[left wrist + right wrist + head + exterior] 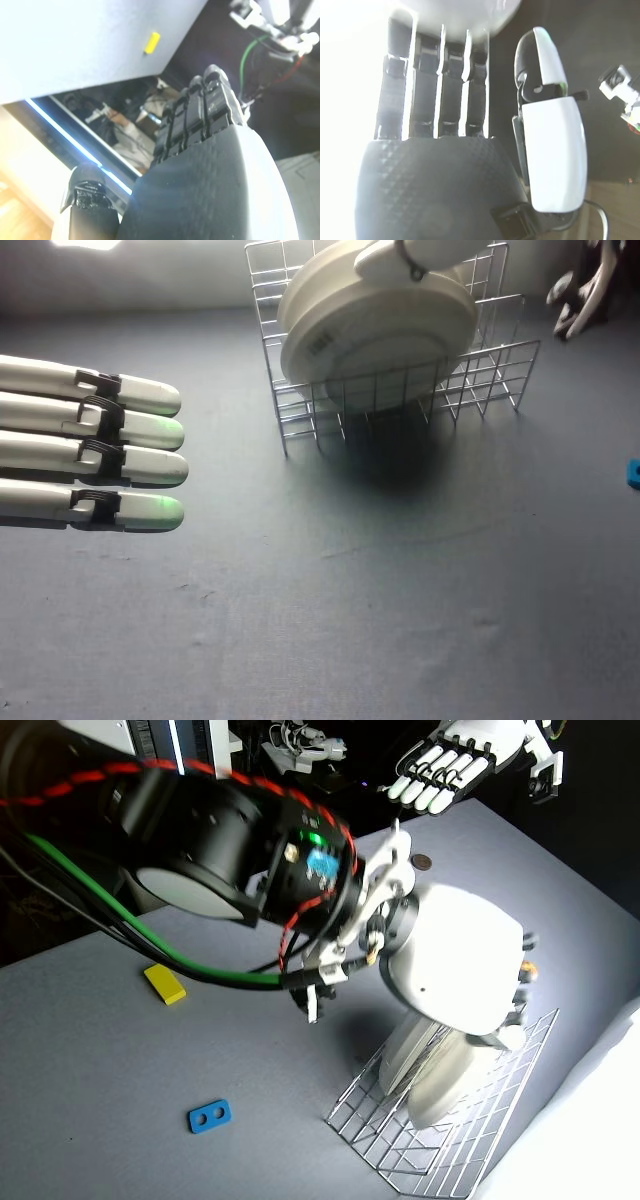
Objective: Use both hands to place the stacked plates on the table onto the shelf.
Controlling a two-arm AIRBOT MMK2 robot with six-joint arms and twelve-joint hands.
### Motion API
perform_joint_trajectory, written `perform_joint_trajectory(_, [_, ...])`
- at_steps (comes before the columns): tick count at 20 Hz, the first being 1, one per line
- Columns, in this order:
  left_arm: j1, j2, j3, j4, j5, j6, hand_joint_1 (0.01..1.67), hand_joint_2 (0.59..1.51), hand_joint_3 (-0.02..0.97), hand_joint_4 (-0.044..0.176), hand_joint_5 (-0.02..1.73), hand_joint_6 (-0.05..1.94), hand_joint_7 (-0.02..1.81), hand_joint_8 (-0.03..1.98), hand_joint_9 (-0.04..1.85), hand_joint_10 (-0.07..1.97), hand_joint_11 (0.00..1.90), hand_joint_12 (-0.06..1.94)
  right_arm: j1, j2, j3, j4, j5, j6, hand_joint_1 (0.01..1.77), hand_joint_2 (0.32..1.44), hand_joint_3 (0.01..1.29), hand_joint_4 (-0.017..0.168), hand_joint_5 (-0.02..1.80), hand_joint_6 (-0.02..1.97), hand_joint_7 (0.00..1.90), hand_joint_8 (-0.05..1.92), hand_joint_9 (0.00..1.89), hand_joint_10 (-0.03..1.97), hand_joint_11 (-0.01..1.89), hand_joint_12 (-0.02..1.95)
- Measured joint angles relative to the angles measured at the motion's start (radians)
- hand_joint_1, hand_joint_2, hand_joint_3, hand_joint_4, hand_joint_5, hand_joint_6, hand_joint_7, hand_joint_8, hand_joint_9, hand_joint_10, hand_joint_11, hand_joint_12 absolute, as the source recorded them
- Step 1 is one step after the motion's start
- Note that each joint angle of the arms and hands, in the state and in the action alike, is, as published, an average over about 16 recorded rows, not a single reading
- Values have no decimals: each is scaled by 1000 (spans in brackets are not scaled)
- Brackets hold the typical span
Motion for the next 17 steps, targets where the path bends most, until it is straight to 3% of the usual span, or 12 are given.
perform_joint_trajectory(3, [-3, 2, 1, -1, 2, 0, 13, 1151, 20, -1, 52, 21, 58, -1, 53, 11, 20, 52, 18, 50, -65, -48, 13, -10, 866, 1095, 13, -1, 806, 45, 919, 29, 940, 7, 507, 1137])
perform_joint_trajectory(5, [-4, 4, 3, -1, 2, 0, 17, 1162, 20, -1, 127, 38, 144, 36, 122, 56, 33, 208, 21, 88, -116, -80, 23, -19, 811, 1098, 13, -1, 812, 91, 923, 102, 942, 87, 536, 1191])
perform_joint_trajectory(7, [-6, 5, 6, -1, 3, -1, 29, 1175, 20, -1, 217, 139, 242, 159, 204, 215, 82, 444, 12, 129, -172, -111, 35, -33, 751, 1100, 13, 0, 816, 262, 930, 300, 951, 295, 601, 1286])
perform_joint_trajectory(11, [-8, 8, 14, 1, 1, -1, 44, 1200, 18, -1, 420, 545, 472, 566, 409, 642, 242, 886, -25, 207, -279, -150, 56, -60, 612, 1098, 13, 0, 882, 680, 990, 727, 1024, 731, 799, 1478])
perform_joint_trajectory(14, [-9, 10, 18, 2, 0, -2, 52, 1212, 18, -1, 516, 671, 580, 704, 503, 795, 296, 1098, -44, 235, -318, -156, 62, -71, 545, 1098, 13, 1, 908, 833, 1012, 896, 1047, 906, 871, 1571])
perform_joint_trajectory(17, [-10, 11, 23, 3, -2, -3, 65, 1232, 17, -1, 669, 877, 754, 929, 652, 1044, 385, 1443, -73, 265, -357, -158, 68, -82, 448, 1100, 13, -1, 946, 1084, 1047, 1173, 1089, 1193, 999, 1705])
